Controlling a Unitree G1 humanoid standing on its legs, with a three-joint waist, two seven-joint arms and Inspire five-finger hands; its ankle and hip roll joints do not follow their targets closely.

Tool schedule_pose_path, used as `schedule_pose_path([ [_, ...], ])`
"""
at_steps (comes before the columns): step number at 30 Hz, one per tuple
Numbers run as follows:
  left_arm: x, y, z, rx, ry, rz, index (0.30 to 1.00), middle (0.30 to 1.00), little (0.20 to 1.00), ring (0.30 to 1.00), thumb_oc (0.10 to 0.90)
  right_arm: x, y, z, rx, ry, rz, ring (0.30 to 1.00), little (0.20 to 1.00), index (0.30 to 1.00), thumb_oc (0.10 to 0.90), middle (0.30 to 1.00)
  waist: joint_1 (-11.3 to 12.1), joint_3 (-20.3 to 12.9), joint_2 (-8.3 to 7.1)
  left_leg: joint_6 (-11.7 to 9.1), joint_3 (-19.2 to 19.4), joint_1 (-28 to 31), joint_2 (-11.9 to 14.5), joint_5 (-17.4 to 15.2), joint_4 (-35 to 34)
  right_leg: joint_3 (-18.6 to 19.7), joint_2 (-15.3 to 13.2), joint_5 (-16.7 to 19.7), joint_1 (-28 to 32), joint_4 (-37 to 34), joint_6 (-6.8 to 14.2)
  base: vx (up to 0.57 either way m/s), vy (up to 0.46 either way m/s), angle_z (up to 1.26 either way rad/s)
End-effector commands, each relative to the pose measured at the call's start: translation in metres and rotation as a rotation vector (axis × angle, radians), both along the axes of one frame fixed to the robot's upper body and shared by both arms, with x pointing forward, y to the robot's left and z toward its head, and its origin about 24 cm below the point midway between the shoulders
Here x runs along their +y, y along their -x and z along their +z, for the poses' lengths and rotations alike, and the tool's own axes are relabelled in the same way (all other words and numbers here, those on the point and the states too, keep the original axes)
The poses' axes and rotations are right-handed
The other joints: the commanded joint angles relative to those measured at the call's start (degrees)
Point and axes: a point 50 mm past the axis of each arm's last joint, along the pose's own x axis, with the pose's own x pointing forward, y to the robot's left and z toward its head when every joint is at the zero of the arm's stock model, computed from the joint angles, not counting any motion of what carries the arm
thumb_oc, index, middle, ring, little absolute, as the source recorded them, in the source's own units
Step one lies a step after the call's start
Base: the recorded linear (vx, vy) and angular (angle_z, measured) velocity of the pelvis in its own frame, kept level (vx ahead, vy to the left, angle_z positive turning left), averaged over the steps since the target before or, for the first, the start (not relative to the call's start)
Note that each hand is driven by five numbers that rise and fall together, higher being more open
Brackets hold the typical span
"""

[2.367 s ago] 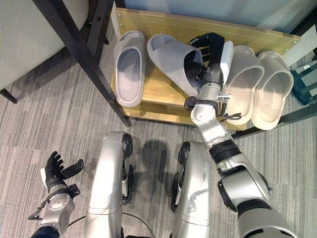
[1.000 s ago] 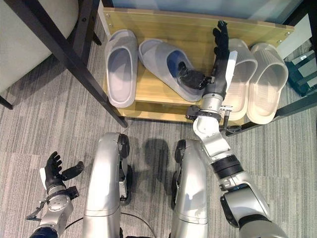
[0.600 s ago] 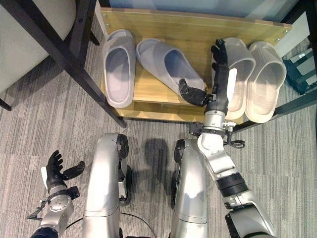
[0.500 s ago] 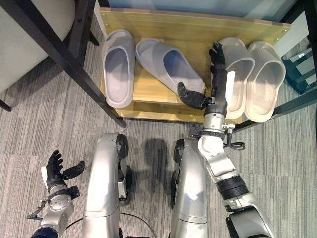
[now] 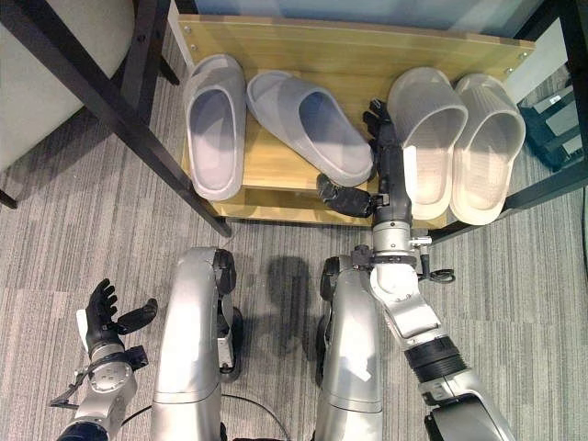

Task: Arrange the slippers neatly on the shoe rack.

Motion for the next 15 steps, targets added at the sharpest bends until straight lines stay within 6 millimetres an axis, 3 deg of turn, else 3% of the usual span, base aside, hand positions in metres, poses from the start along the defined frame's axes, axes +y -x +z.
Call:
schedule_pose_path([
  [1, 0.005, 0.001, 0.011, -0.062, -0.05, -0.002, 0.9, 0.9, 0.9, 0.9, 0.8, 0.015, 0.033, 0.058, -0.328, -0.01, 0.18, 0.9, 0.9, 0.9, 0.8, 0.9, 2.2, -1.7, -1.57, 2.4, -5.8, -0.1, -5.5, -1.3, -0.4, 5.3, -1.0, 6.3, -1.2, -1.7, -5.1, 0.0, 0.0, 0.0],
  [15, -0.003, 0.006, 0.002, -0.025, -0.032, -0.024, 0.9, 0.9, 0.9, 0.9, 0.8, 0.051, 0.059, 0.048, -0.314, -0.064, 0.419, 0.9, 0.9, 0.9, 0.8, 0.9, 1.8, -1.7, -1.12, 2.1, -6.0, -0.1, -5.3, -1.0, -0.2, 5.2, -1.1, 5.8, -1.2, -0.9, -5.3, 0.0, -0.002, 0.0],
])
